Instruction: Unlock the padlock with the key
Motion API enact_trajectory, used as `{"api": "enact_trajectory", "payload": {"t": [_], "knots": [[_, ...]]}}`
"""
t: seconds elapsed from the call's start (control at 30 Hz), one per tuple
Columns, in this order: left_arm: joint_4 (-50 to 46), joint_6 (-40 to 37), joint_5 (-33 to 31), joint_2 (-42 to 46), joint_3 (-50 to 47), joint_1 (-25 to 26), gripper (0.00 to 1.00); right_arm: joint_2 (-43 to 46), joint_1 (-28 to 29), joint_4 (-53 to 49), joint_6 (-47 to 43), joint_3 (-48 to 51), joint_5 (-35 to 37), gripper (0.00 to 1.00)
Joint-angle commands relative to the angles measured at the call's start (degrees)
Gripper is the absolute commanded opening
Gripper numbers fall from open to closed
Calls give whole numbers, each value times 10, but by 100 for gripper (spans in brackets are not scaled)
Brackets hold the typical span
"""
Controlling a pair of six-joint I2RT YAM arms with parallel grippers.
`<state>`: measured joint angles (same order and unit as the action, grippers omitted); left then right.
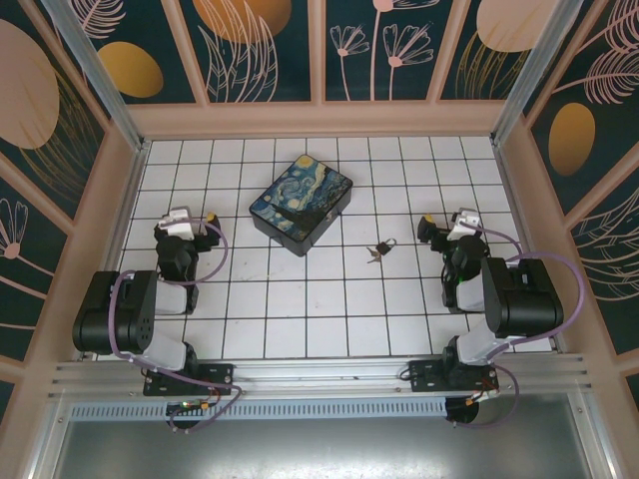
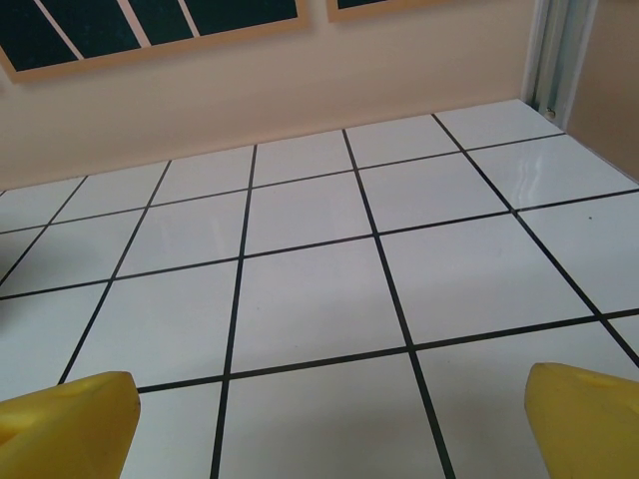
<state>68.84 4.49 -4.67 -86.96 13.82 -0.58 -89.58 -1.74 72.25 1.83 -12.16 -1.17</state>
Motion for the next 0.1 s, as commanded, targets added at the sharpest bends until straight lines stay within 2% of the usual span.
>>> {"api": "enact_trajectory", "payload": {"t": [0.0, 0.07], "knots": [[27, -1, 11, 1, 3, 0, 99, 1, -3, 35, -8, -3, 1, 99], [31, -2, 10, 0, 1, 0, 99, 1, -1, 41, -4, 0, 16, 99]]}}
